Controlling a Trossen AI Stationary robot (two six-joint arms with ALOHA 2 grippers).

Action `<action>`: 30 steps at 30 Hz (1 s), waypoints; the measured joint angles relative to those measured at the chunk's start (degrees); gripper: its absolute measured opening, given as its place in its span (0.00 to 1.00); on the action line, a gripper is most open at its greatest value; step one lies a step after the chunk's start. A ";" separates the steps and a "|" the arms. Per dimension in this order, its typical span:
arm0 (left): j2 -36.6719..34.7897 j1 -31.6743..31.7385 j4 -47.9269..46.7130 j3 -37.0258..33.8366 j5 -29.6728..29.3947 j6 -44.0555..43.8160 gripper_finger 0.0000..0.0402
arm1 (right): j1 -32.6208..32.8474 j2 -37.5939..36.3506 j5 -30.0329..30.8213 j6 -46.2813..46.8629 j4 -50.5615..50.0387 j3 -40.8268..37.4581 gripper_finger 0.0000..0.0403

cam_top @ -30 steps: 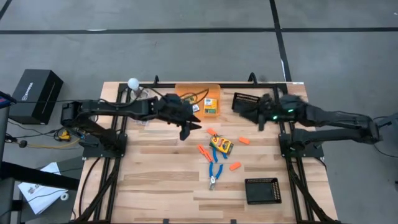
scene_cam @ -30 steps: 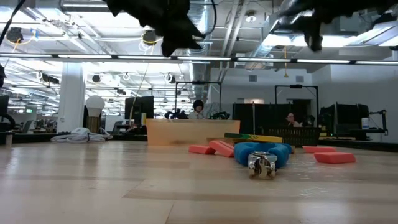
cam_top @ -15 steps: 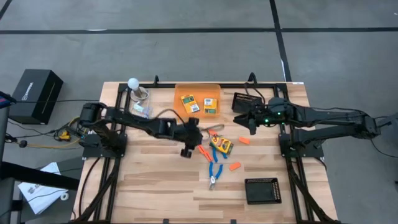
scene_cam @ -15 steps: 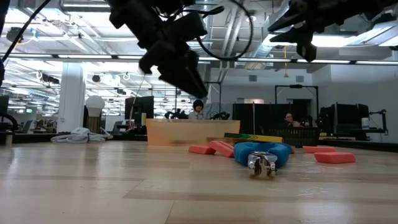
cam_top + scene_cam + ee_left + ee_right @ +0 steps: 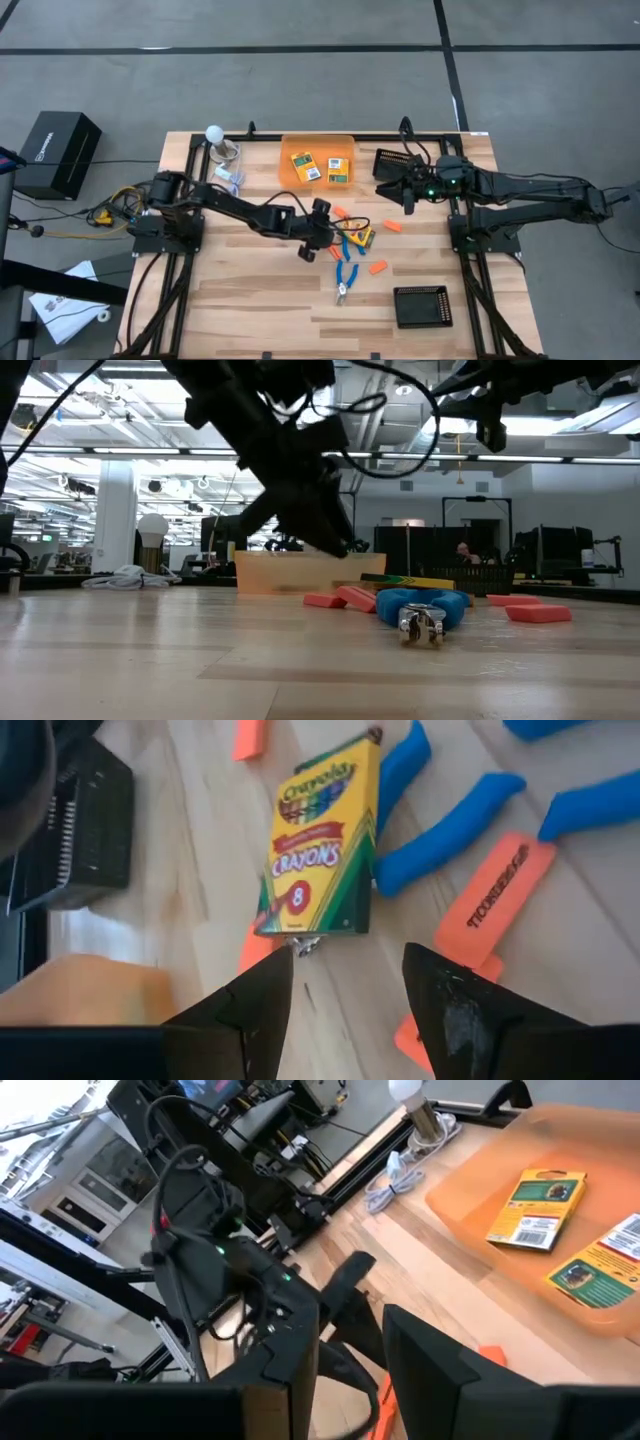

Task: Pick & Place School Supplies
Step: Put the yellow crayon box into the orange bin

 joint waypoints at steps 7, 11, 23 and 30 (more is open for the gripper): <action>1.87 -0.41 3.70 0.00 -1.56 3.93 0.46 | 0.00 0.00 0.02 0.00 -0.02 0.00 0.27; 1.87 -0.39 6.47 0.00 -1.59 3.97 0.46 | 0.00 0.00 0.00 -0.28 -0.02 0.00 0.27; 7.00 -0.34 9.95 0.98 -2.42 6.97 0.46 | 0.04 0.00 0.00 -0.94 -0.13 0.00 0.27; 9.73 -0.24 10.86 1.30 -3.07 8.23 0.46 | 0.04 -0.02 0.00 -1.92 -0.28 0.00 0.27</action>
